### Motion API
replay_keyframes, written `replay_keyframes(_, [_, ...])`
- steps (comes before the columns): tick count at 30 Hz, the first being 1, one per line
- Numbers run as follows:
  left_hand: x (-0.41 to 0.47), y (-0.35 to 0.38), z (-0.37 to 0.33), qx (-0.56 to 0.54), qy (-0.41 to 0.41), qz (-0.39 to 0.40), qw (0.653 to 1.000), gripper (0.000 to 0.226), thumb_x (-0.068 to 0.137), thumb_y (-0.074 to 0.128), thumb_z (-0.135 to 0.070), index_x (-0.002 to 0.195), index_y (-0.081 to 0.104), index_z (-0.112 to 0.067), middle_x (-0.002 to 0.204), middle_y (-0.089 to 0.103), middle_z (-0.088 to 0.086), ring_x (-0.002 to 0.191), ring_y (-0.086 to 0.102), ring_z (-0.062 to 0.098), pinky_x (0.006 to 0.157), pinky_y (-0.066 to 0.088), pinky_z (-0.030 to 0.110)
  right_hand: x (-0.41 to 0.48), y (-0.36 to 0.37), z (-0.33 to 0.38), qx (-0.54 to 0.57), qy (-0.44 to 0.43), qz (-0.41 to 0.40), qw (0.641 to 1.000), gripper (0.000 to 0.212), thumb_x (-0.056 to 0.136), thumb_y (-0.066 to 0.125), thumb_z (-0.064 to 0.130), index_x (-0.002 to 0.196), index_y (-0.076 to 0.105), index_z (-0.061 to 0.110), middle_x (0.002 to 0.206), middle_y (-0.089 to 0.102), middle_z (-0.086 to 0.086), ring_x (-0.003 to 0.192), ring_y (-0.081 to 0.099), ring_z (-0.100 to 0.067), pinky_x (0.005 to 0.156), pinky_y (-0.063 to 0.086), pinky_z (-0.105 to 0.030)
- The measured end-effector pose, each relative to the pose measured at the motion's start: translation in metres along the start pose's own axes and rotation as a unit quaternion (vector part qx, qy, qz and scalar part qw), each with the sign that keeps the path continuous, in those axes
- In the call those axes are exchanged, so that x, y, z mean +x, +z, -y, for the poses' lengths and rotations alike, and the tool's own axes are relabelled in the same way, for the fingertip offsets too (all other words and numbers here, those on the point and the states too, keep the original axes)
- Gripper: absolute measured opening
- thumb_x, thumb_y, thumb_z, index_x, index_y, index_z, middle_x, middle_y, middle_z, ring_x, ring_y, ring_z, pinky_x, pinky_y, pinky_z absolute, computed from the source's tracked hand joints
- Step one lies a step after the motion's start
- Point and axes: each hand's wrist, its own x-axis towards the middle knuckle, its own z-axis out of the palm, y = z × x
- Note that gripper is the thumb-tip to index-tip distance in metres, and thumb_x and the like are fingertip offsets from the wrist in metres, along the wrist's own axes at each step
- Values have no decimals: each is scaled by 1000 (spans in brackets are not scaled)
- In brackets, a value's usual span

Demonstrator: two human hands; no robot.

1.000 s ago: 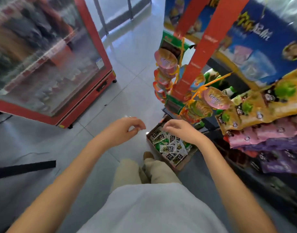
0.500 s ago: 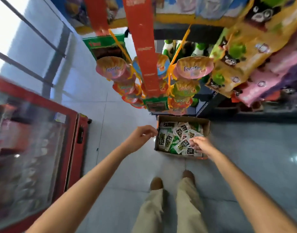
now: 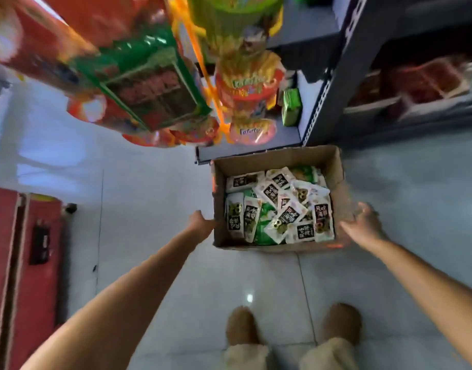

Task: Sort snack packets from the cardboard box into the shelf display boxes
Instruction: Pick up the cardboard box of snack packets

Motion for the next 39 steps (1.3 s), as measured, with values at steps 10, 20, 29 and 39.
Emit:
replay_keyframes(10, [100,63,21,20,85,-120,989,31,94,50,-13,124,50,-3,121,58,17,110,56,34,93,48,41,91,57,-8,-119,-10,-102,988,44,97,50,15,136,37,0,137,43,-22,121,47,-41,96,37,-44])
replay_keyframes(20, [99,49,9,138,72,-166,974,19,88,48,-2,94,66,1,90,66,15,85,63,35,71,51,37,123,49,-16,-35,9,-61,997,30,96,50,8,121,54,-7,127,54,-26,117,51,-42,94,42,-41])
replay_keyframes(29, [-29,25,3,97,78,-99,987,18,82,48,4,86,66,3,81,67,20,74,66,34,71,58,45,18,-65,-65,1,-25,-11,1000,24,93,56,12,87,59,-11,87,63,-25,83,58,-36,63,34,-31])
replay_keyframes(39, [-293,-42,-129,154,183,13,971,17,77,54,6,64,58,-5,56,58,14,56,60,30,65,57,44,-227,-326,-104,62,96,-8,993,22,97,51,15,79,57,4,81,58,-7,90,51,-24,63,35,-25])
